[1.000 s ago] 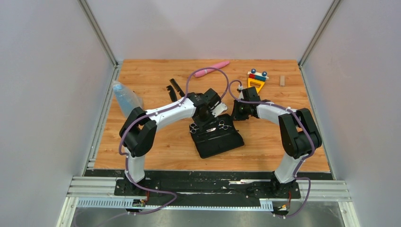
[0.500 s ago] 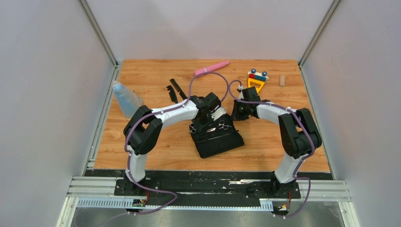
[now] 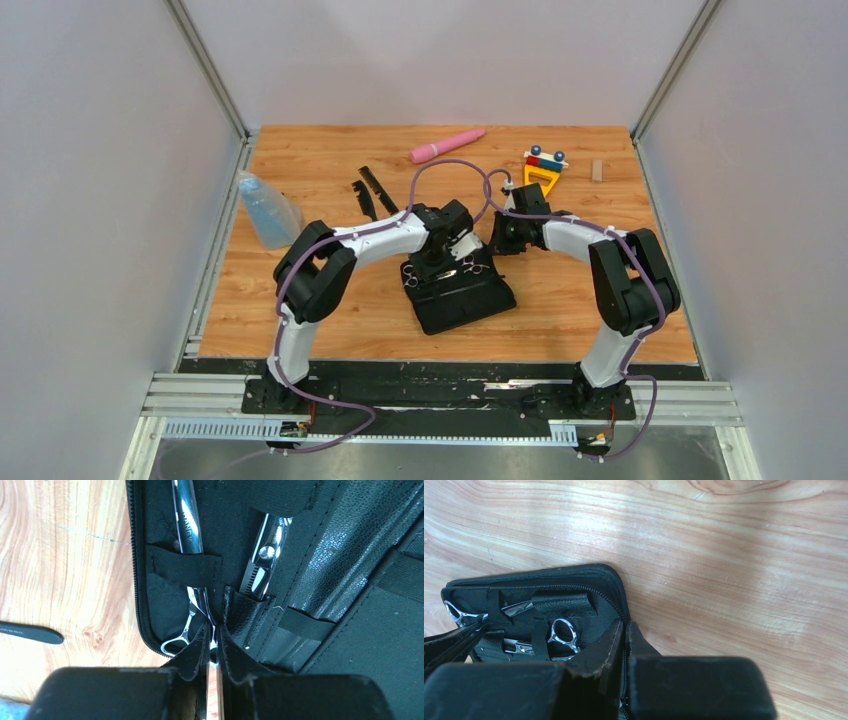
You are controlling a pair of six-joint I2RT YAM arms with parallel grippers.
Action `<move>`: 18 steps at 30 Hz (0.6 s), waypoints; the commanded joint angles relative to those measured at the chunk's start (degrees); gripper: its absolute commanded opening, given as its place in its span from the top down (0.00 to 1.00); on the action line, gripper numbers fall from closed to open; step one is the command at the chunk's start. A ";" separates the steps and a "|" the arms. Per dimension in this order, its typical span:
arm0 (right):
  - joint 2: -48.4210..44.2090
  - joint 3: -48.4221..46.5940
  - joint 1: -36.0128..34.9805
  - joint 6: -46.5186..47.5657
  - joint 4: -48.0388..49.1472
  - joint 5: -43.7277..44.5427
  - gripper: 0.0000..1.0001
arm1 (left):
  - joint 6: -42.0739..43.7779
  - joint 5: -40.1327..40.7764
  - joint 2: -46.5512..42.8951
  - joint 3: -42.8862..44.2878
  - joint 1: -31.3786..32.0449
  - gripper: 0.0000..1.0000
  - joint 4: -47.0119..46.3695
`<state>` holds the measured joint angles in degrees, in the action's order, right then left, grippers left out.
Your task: Sort the hair-cutting tools
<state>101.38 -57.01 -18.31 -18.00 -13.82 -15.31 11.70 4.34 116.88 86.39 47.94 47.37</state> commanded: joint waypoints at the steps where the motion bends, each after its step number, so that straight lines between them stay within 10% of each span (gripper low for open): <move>1: 0.73 0.66 -0.68 -0.72 0.87 -2.40 0.97 | 3.16 -1.37 2.20 1.90 -0.04 0.90 -2.28; 18: 0.33 0.81 -0.71 -0.72 1.21 -3.18 0.97 | 10.73 -2.95 6.05 9.30 0.03 0.89 -1.12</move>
<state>101.38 -57.01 -18.31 -18.00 -13.78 -15.42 19.07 3.20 121.10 92.88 47.99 49.80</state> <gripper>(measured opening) 0.049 0.104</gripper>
